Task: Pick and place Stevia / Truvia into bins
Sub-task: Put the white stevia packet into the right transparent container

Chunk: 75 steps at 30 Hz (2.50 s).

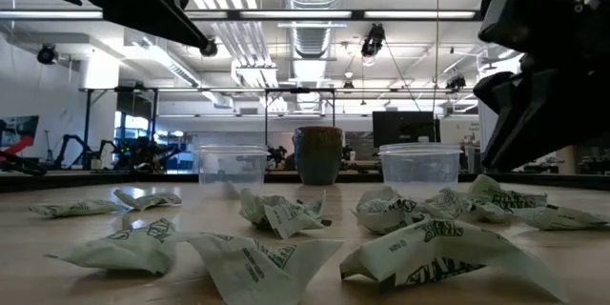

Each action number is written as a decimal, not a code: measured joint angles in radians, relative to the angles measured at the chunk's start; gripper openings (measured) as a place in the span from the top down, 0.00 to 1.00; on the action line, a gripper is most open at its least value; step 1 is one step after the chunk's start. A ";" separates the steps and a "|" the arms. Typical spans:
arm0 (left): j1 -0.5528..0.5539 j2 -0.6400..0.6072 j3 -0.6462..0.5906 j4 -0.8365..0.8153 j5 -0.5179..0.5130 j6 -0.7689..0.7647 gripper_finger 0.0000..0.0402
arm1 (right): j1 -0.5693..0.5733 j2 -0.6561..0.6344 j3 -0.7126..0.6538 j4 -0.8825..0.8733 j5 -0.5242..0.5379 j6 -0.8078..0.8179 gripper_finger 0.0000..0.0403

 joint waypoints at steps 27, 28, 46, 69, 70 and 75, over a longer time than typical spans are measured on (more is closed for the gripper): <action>-0.003 0.000 -0.018 0.002 -0.007 0.001 0.71 | 0.013 0.085 0.000 0.087 -0.013 -0.012 0.83; -0.003 0.000 -0.018 0.002 -0.014 0.001 0.71 | 0.013 0.084 0.000 0.086 -0.013 -0.012 0.83; -0.003 -0.001 -0.018 0.003 -0.021 0.001 0.71 | 0.016 0.093 0.005 0.087 0.029 -0.039 0.98; -0.003 -0.001 -0.031 0.029 -0.020 0.002 0.71 | -0.259 -0.186 0.040 -0.123 0.209 -0.264 0.98; -0.003 -0.001 -0.032 0.029 -0.020 0.002 0.71 | -0.274 -0.184 0.040 -0.122 0.191 -0.264 0.98; -0.003 -0.001 -0.032 0.029 -0.020 0.002 0.71 | -0.317 -0.166 0.039 -0.122 0.157 -0.251 0.98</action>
